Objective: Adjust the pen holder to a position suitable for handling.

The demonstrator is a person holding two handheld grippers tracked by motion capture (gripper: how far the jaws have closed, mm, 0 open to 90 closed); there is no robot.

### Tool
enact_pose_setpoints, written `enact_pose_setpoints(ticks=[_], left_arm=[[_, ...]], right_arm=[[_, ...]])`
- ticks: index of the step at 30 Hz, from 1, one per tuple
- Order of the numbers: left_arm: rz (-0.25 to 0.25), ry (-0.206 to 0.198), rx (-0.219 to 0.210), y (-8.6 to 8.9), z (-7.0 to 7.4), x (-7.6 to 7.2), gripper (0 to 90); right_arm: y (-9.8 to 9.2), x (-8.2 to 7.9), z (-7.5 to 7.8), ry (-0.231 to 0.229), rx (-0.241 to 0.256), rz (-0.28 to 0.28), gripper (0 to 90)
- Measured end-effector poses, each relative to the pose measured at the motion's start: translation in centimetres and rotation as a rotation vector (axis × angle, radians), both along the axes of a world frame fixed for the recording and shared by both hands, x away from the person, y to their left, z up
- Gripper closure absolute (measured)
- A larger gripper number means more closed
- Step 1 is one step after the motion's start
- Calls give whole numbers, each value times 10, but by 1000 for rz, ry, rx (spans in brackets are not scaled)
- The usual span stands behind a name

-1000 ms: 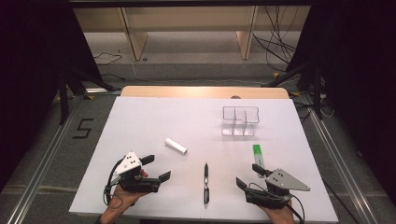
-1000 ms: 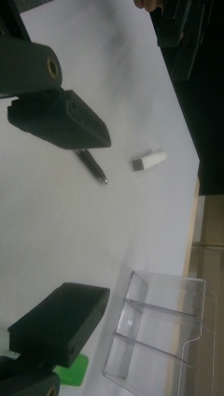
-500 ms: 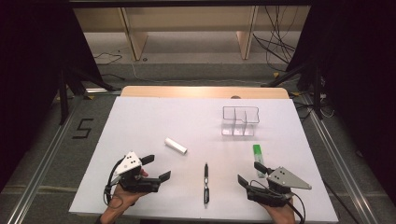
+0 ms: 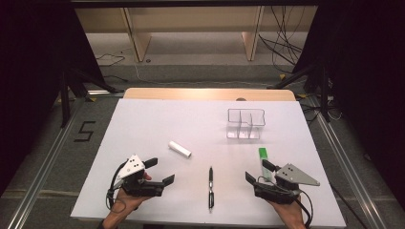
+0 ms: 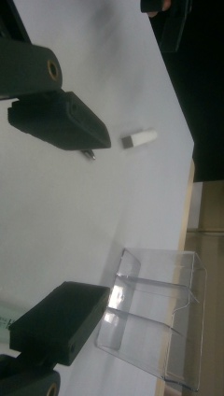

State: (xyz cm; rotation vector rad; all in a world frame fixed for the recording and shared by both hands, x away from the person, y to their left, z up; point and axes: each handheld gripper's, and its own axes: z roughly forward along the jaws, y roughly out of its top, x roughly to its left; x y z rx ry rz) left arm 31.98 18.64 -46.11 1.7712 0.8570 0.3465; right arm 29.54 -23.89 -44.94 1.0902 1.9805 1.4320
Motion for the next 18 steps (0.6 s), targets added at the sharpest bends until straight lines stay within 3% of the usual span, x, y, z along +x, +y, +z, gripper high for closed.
enact_pose_setpoints(ticks=[11,18], left_arm=[[16,4,0,2,-1,2,83],[27,8,-5,3,-2,2,83]], right_arm=[[-5,22,11,1,-14,-5,260],[-15,46,17,-1,-33,-52,359]])
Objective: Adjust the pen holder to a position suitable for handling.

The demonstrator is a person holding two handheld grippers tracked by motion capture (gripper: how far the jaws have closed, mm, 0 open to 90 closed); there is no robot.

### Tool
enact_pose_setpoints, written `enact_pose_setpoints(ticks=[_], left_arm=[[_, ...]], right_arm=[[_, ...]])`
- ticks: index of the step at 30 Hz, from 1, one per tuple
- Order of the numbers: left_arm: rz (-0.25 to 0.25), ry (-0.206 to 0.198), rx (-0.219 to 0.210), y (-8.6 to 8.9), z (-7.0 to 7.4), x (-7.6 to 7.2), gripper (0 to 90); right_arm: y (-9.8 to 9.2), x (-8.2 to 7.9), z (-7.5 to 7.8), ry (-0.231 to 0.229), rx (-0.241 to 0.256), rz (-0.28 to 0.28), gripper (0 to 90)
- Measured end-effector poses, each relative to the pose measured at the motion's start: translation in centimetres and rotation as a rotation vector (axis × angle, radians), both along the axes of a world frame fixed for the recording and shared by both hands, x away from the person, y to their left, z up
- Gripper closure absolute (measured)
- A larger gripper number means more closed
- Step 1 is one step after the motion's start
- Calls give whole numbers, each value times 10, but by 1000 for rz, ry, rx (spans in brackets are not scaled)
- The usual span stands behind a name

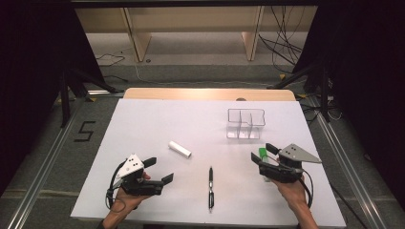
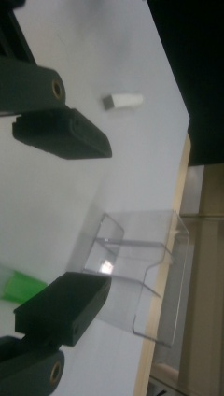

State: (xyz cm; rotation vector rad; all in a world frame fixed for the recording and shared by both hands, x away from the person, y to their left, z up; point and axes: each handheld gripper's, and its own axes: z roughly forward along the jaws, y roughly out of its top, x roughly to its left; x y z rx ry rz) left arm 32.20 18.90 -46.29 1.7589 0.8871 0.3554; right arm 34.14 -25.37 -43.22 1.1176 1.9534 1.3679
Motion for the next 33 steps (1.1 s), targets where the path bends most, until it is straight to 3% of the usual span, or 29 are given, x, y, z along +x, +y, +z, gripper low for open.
enact_pose_setpoints(ticks=[4,10,12,13,17,25,33], left_arm=[[2,1,2,1,0,0,83],[3,2,5,0,-1,1,83],[6,3,9,0,-1,1,84],[6,7,13,0,-1,1,84],[13,20,30,0,-2,2,84],[18,23,25,1,-2,3,85],[17,21,30,1,-2,3,85]], right_arm=[[-7,17,1,22,-23,-62,461],[-22,41,-2,44,-7,-147,655],[-24,44,-2,49,-5,-158,676],[-30,54,-4,63,-5,-186,732],[-41,75,-10,95,-6,-212,842],[-50,107,-24,164,-36,-242,900],[-51,127,-30,200,-20,-230,900]])
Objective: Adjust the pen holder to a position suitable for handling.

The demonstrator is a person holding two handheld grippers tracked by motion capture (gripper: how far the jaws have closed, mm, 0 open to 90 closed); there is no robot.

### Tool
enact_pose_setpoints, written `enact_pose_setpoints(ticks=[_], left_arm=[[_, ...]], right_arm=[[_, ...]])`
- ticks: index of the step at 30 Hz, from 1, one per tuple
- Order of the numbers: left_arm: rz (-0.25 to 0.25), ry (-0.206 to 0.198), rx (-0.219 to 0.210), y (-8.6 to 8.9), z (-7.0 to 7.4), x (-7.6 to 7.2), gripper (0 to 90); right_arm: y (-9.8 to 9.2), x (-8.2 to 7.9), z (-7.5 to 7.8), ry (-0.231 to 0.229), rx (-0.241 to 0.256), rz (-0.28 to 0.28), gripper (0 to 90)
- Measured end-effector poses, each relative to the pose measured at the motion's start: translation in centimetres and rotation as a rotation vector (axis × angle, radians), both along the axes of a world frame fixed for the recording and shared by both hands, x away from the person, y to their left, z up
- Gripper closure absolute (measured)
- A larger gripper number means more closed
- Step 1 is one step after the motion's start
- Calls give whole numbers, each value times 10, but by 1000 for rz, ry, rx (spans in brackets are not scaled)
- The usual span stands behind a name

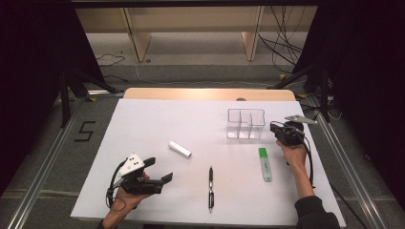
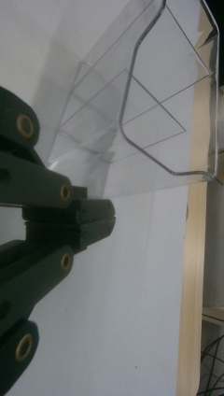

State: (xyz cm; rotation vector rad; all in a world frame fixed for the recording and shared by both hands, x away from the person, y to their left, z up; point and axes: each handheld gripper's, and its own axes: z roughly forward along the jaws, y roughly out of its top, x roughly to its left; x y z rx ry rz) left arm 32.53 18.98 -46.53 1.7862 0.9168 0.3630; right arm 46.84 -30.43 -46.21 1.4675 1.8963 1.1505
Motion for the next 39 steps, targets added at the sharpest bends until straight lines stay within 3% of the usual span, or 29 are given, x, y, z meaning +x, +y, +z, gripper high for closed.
enact_pose_setpoints(ticks=[14,24,39], left_arm=[[2,-1,5,0,0,0,88],[5,1,7,-1,-1,1,90],[9,1,7,0,0,2,90]], right_arm=[[17,20,-1,25,-20,56,900],[23,24,-1,32,-22,46,900],[70,30,2,41,-77,125,900]])
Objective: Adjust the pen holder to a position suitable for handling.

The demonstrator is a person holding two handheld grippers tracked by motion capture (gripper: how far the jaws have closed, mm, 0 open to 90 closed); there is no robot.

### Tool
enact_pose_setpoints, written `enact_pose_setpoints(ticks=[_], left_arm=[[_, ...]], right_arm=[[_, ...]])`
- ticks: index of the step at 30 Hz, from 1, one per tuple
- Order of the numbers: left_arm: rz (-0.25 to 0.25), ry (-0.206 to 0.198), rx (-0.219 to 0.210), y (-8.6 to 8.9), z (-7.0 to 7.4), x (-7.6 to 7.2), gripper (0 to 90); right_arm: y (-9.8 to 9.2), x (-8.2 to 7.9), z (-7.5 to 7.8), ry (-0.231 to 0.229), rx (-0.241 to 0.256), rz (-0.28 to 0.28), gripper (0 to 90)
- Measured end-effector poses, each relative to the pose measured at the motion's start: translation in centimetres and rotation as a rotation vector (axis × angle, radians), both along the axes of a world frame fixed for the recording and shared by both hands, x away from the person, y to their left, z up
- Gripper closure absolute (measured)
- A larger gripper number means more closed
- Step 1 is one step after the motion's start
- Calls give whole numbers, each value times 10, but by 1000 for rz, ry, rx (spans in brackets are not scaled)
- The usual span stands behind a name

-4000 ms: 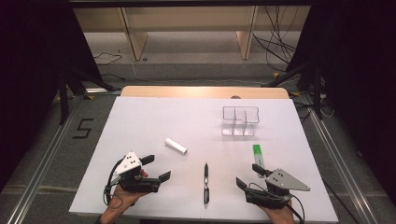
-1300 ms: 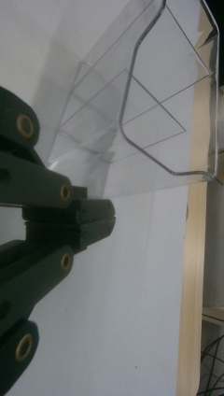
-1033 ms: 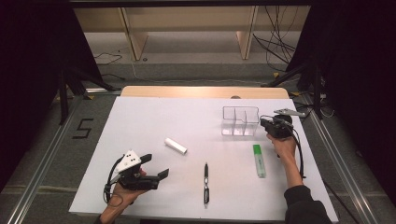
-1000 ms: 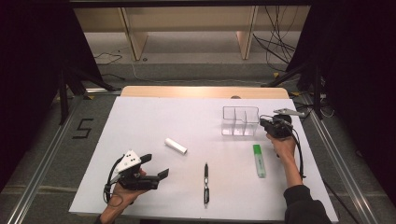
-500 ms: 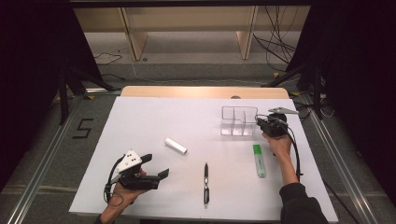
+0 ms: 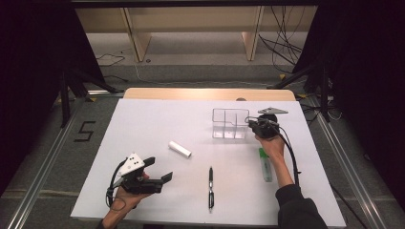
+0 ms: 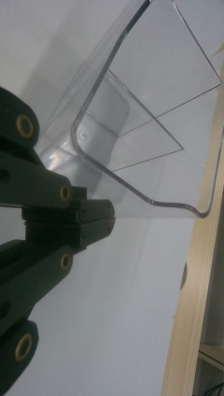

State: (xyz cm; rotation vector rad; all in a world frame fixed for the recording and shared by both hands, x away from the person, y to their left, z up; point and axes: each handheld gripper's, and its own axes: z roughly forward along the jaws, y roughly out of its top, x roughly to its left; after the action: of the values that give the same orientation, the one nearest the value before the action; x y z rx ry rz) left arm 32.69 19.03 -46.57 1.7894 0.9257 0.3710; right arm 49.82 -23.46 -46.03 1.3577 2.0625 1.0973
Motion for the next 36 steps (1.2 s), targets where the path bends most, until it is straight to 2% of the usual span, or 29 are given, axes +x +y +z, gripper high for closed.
enact_pose_setpoints(ticks=[14,22,36], left_arm=[[1,4,-2,0,0,0,90],[2,4,-6,0,0,0,90],[2,5,-5,1,0,0,90]], right_arm=[[25,-1,2,1,-18,53,900],[39,3,4,2,-33,68,900],[59,8,5,6,-31,89,900]])
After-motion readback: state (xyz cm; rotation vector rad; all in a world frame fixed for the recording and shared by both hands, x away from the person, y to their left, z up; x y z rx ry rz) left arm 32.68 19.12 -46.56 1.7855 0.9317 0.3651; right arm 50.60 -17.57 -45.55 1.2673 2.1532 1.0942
